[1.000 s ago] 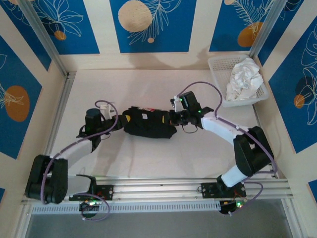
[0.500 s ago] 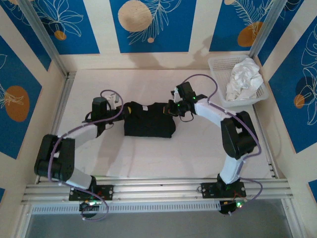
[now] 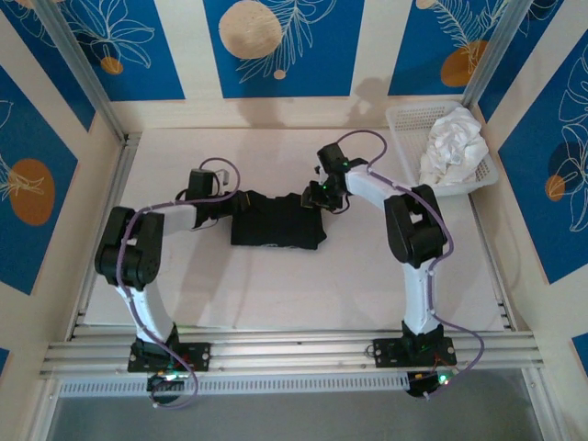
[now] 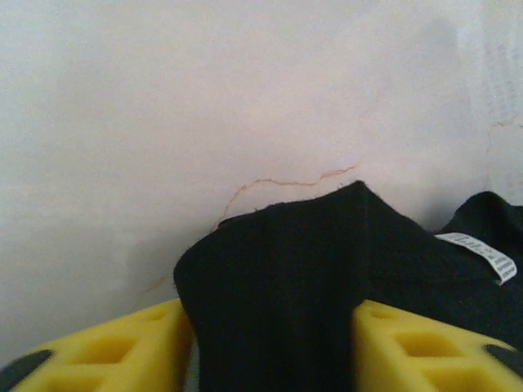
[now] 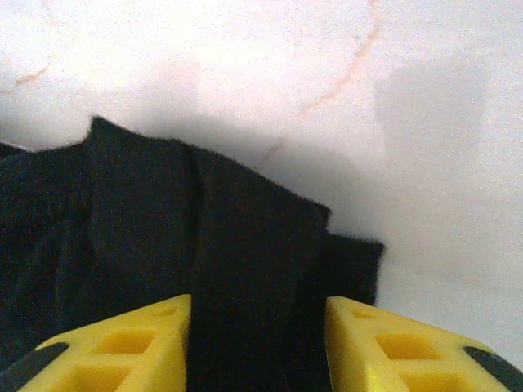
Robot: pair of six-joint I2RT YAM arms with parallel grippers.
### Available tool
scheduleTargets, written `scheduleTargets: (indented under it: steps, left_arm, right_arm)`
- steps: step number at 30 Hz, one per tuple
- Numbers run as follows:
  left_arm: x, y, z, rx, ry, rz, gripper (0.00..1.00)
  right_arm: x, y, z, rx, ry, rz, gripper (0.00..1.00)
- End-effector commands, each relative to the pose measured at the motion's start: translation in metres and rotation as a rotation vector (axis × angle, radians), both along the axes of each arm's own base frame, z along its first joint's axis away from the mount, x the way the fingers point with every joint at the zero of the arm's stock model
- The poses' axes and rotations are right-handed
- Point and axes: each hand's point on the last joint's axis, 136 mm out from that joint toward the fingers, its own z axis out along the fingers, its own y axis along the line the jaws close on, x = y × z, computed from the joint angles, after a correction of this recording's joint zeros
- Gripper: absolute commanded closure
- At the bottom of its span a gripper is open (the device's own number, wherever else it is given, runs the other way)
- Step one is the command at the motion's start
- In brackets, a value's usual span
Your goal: Fold the inside-out t-shirt
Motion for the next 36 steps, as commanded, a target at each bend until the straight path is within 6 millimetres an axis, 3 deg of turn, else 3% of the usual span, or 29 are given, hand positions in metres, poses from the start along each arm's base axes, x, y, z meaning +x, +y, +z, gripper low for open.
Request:
scheduleTargets:
  steps: [1, 5, 9, 17, 21, 25, 29, 34, 36]
  left_arm:
    - [-0.013, 0.009, 0.026, 0.037, -0.035, 0.006, 0.4]
    - [-0.037, 0.012, 0.023, 0.036, 0.002, -0.002, 0.23]
    - [-0.05, -0.005, 0.013, -0.043, 0.068, -0.074, 0.2]
    - [-0.056, -0.032, -0.011, -0.092, 0.155, -0.17, 0.18]
    - [-0.058, -0.045, -0.019, -0.119, 0.176, -0.199, 0.21]
    - [-0.059, -0.062, -0.02, -0.161, 0.175, -0.232, 0.35]
    - [-0.053, -0.066, -0.018, -0.174, 0.164, -0.233, 0.63]
    - [-0.043, -0.05, -0.01, -0.081, 0.152, -0.219, 0.98]
    - [-0.041, -0.036, -0.001, -0.031, 0.143, -0.202, 1.0]
  right_arm:
    - [-0.019, -0.016, 0.033, -0.028, -0.061, 0.007, 0.52]
    - [-0.04, -0.017, 0.032, 0.002, -0.047, 0.01, 0.36]
    - [-0.046, -0.005, 0.024, 0.084, -0.009, 0.009, 0.27]
    - [-0.044, 0.009, 0.01, 0.118, 0.021, 0.016, 0.26]
    - [-0.046, 0.014, -0.004, 0.113, 0.061, 0.017, 0.31]
    - [-0.046, 0.018, -0.015, 0.112, 0.082, 0.018, 0.37]
    - [-0.044, 0.019, -0.015, 0.114, 0.08, 0.02, 0.4]
    - [-0.042, 0.007, 0.001, 0.096, 0.034, 0.015, 0.37]
    - [-0.043, -0.001, 0.016, 0.088, -0.015, 0.013, 0.34]
